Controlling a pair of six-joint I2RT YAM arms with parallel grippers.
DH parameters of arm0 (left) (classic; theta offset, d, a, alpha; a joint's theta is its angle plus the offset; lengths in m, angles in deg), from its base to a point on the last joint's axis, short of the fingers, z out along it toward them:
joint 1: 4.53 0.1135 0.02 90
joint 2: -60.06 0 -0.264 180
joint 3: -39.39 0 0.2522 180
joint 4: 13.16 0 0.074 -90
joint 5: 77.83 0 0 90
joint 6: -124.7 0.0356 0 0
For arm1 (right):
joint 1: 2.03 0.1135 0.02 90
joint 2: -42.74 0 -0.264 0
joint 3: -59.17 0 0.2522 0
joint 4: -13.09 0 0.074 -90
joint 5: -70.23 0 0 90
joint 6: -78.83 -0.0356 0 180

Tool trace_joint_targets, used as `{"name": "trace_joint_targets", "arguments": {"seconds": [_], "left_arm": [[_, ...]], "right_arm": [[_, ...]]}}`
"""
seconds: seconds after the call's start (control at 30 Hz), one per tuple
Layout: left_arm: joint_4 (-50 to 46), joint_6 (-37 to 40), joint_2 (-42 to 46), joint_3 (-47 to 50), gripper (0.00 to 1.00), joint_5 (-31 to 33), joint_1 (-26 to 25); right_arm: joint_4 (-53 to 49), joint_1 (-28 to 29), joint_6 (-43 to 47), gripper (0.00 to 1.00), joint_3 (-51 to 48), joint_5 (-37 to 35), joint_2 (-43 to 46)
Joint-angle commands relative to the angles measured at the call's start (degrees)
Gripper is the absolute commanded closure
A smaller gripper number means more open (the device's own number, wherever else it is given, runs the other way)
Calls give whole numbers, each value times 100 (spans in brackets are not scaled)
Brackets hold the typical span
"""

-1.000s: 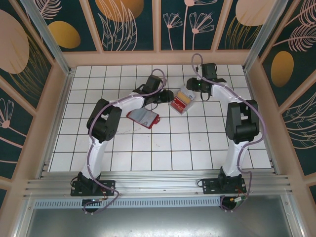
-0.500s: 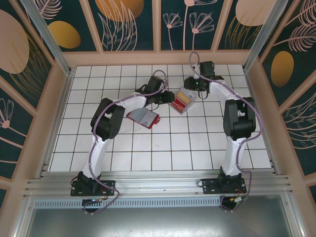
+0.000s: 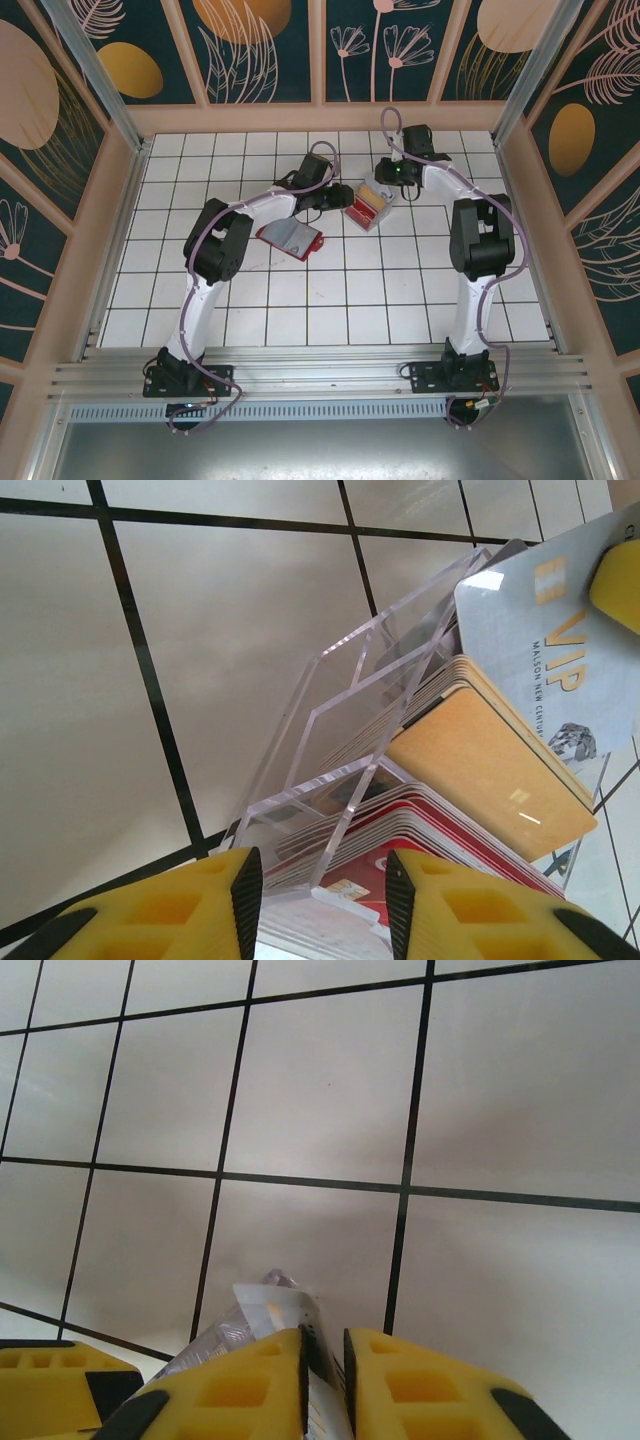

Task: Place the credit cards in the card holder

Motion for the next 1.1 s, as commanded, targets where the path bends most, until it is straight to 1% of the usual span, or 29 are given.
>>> {"name": "trace_joint_targets", "arguments": {"seconds": [0.0,0.13,0.53,0.67,0.9,1.07], "left_arm": [[-63,-51,-158,-175,59,-155,-27],[-60,-58,-168,-195,59,-155,-31],[-54,-80,-158,-183,59,-155,-48],[36,-151,-134,-127,59,-275,-48],[114,-163,62,9,59,-260,-45],[359,-259,444,321,59,-278,-44]], "right_arm": [[-127,44,77,87,164,-8,40],[-192,48,125,90,203,-15,141],[-209,50,143,93,117,71,487],[-224,44,158,93,94,18,533],[-106,12,91,94,-39,133,688],[57,-29,-24,94,-203,233,936]]}}
